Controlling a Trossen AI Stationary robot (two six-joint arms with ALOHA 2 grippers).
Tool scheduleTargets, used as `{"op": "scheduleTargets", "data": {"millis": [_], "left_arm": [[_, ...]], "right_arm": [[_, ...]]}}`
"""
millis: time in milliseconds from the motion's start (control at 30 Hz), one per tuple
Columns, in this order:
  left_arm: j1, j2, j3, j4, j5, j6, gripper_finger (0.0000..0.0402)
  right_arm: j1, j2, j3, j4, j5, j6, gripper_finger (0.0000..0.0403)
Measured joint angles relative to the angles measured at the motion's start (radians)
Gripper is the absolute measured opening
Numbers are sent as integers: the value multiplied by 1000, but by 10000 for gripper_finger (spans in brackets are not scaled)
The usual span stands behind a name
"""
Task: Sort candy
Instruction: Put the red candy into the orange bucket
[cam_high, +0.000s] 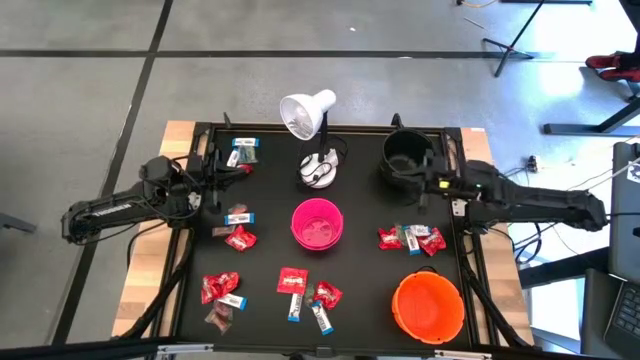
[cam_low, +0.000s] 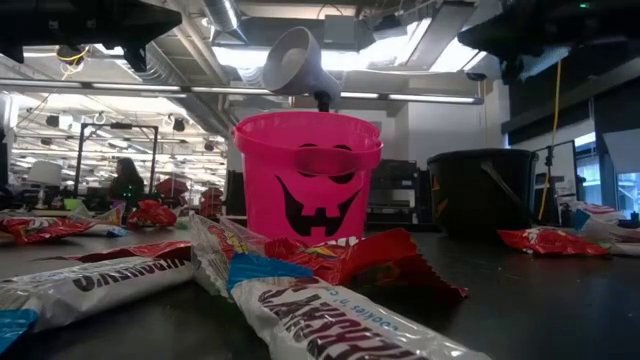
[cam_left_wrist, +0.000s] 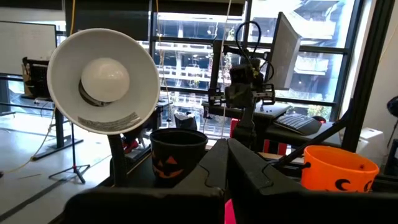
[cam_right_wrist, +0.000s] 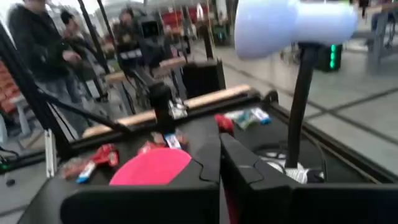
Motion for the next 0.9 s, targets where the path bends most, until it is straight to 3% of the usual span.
{"op": "scheduleTargets", "data": {"millis": [533,733,900], "left_arm": [[0,0,0,0,0,0,1],[0,0,0,0,0,0,1],[0,0,0,0,0,0,1]], "right_arm": [[1,258,190,-379,-39,-53,8],[1,363,252,-557,-134,-29,82],[43,436,261,-711,-82,70,134]]}}
